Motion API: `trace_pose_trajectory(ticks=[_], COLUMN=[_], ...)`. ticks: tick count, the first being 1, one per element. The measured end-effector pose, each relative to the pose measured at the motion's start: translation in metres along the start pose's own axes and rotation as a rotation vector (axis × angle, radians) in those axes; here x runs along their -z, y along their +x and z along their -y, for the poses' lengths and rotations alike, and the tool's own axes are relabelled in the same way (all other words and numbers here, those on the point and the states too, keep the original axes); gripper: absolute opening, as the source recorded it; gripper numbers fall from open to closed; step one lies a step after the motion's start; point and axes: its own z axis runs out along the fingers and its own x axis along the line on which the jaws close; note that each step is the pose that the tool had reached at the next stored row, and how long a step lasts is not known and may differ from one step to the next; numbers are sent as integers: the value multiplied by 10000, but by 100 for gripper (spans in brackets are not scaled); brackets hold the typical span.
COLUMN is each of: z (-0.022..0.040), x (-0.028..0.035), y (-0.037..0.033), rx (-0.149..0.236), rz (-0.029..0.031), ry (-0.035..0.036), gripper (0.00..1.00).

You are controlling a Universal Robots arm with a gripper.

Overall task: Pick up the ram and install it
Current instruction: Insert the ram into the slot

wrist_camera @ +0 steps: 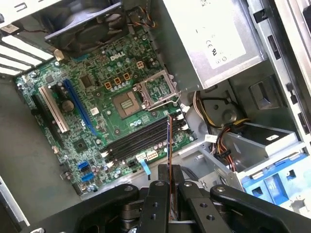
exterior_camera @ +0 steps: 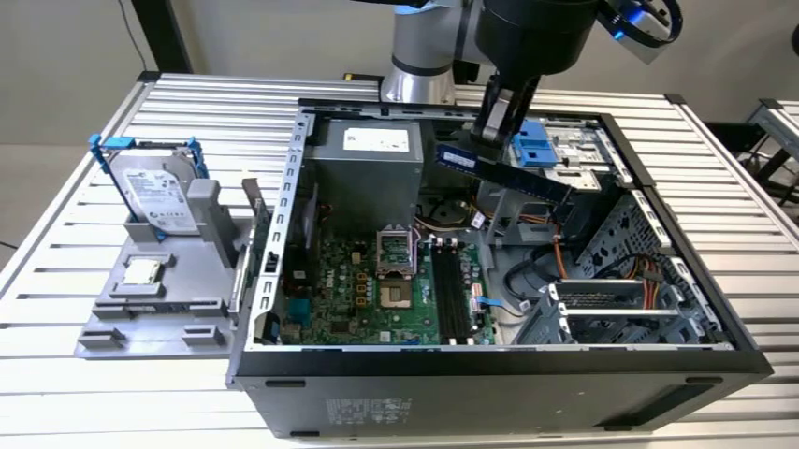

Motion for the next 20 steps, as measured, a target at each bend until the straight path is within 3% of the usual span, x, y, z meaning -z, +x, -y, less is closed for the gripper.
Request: trace_pose_trajectory(ticks=[11,20], z=[0,0], x=[0,0], y=[0,0], rx=[-117,-1010], rz=[1,9], ry=[8,69], gripper=[0,0])
